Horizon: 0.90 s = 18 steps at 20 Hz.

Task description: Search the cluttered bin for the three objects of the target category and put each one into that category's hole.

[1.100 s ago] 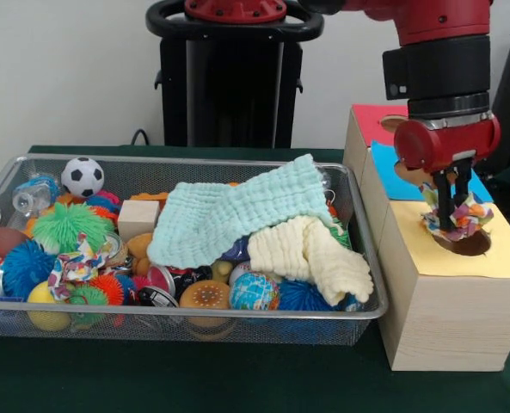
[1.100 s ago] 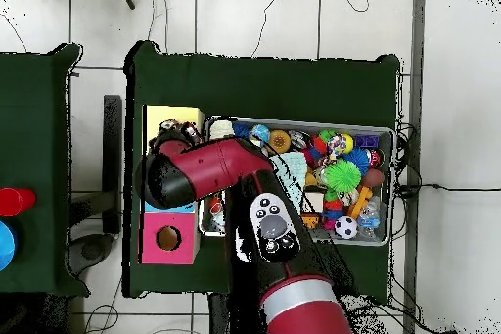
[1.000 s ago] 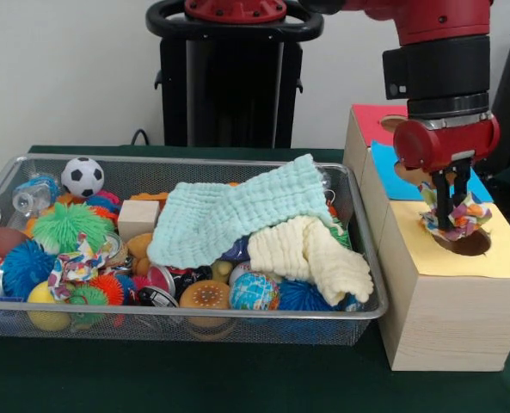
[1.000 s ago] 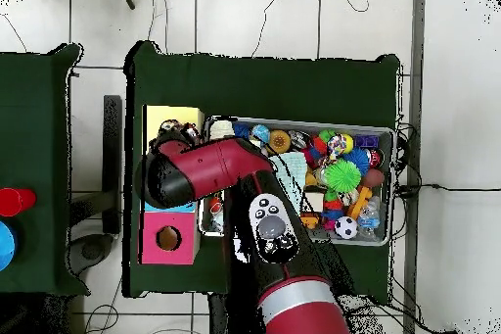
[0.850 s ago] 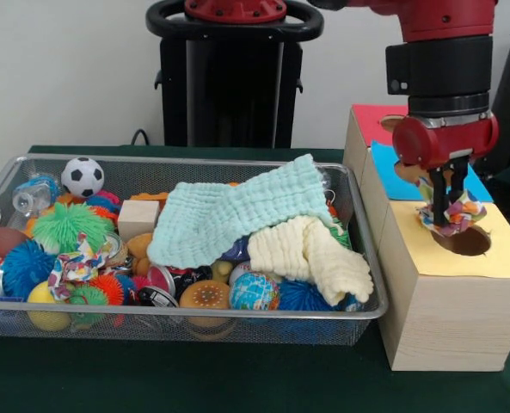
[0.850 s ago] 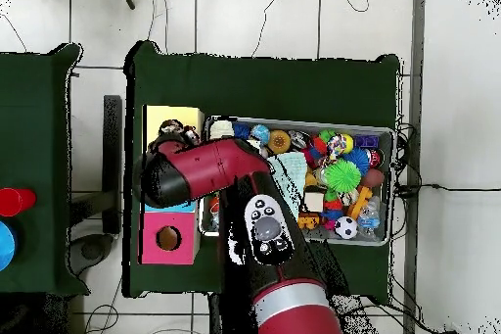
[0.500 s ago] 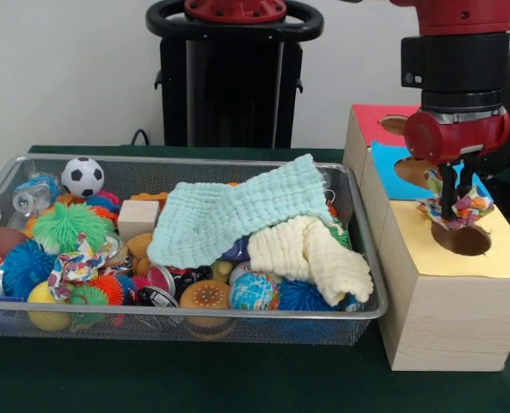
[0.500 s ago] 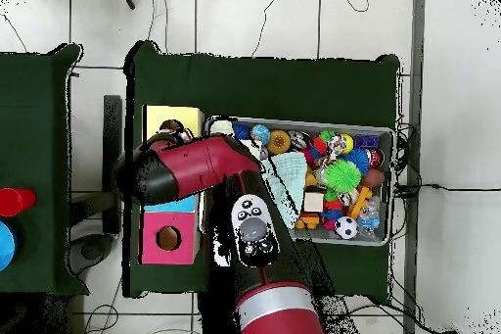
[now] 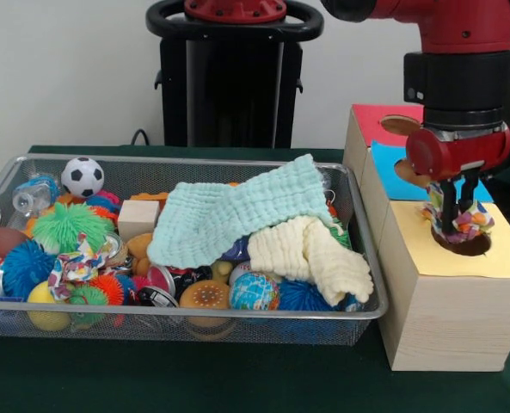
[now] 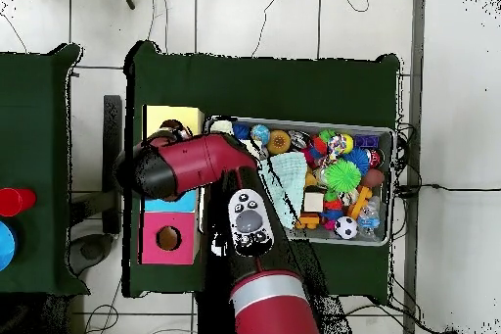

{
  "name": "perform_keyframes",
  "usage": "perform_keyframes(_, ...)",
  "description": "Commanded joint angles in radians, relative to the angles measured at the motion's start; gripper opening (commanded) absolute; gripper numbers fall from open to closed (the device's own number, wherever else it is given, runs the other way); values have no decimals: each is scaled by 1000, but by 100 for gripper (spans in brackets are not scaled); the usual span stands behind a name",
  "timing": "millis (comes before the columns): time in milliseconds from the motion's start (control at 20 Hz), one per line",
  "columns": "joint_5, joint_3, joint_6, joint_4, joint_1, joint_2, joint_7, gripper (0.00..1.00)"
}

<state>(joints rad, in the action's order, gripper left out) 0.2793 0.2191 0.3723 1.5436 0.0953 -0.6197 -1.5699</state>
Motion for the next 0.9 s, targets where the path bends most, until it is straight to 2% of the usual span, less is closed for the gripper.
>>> perform_keyframes(50, -19, -12, -56, -49, -3, 120, -173, 0)
perform_keyframes(400, -23, -1, -120, -64, 1, 169, -173, 0)
perform_keyframes(900, -27, -76, -166, -97, -39, 237, -185, 0)
